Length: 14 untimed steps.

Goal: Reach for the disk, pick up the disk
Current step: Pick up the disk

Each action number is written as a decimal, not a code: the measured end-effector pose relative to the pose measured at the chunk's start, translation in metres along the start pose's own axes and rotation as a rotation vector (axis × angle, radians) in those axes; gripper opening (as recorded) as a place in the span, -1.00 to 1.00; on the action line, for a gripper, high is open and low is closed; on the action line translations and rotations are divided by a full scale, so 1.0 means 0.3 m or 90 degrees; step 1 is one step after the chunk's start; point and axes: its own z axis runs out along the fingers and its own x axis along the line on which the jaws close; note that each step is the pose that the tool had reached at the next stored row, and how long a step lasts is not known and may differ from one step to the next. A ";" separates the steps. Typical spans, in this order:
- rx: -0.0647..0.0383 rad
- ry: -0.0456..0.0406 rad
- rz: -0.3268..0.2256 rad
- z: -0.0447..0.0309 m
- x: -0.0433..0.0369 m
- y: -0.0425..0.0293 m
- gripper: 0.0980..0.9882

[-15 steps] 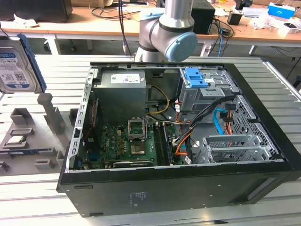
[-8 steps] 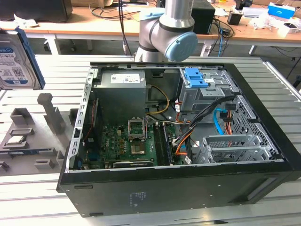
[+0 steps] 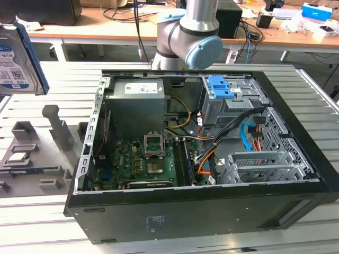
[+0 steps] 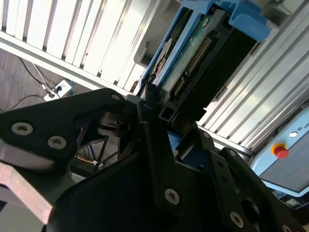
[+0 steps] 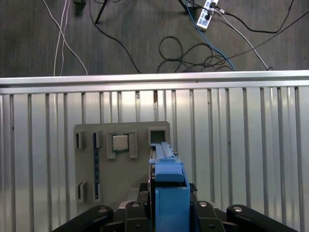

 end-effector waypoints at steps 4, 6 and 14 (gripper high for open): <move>0.000 0.0001 0.000 -0.020 0.000 -0.001 -0.40; 0.000 0.0001 0.000 -0.039 0.000 -0.002 -0.40; -0.001 0.0000 0.000 -0.089 0.000 -0.006 -0.40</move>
